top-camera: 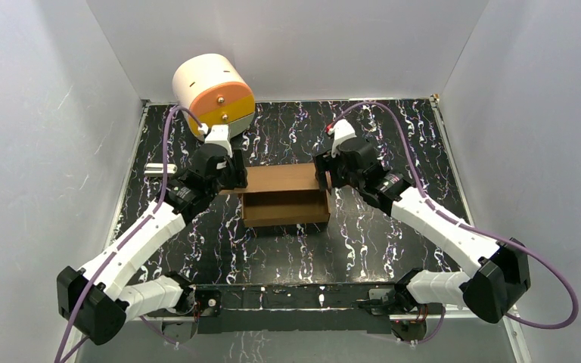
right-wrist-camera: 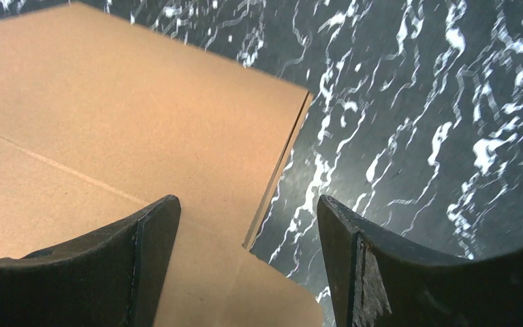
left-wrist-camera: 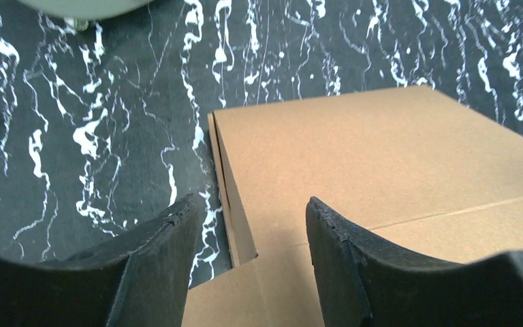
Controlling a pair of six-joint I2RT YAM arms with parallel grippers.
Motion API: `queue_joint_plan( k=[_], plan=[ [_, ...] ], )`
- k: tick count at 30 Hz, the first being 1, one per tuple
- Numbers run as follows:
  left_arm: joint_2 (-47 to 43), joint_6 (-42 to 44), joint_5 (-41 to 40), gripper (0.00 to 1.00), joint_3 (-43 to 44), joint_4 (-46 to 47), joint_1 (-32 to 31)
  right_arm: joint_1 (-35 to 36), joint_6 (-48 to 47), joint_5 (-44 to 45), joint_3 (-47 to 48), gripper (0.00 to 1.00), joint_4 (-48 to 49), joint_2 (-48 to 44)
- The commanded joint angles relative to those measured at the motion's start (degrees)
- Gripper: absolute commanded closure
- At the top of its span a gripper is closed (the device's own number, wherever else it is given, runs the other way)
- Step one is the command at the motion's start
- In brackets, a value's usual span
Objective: Fold the paper box
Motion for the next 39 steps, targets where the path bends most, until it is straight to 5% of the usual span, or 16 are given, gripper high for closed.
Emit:
queue_joint_plan(
  k=[1, 24, 39],
  plan=[
    [-3.9, -2.4, 1.9, 0.45, -3.9, -1.0, -0.2, -0.1, 3.0, -3.6, -4.3, 0.18, 3.3, -2.7],
    [-8.3, -14.4, 6.4, 0.42, -26.6, 8.5, -0.2, -0.1, 10.0, -7.5, -27.4, 0.22, 19.1, -4.1],
    [-10.4, -18.7, 5.3, 0.42, -35.6, 13.3, -0.2, -0.2, 11.7, -8.7, -38.6, 0.39, 31.6, -4.1]
  ],
)
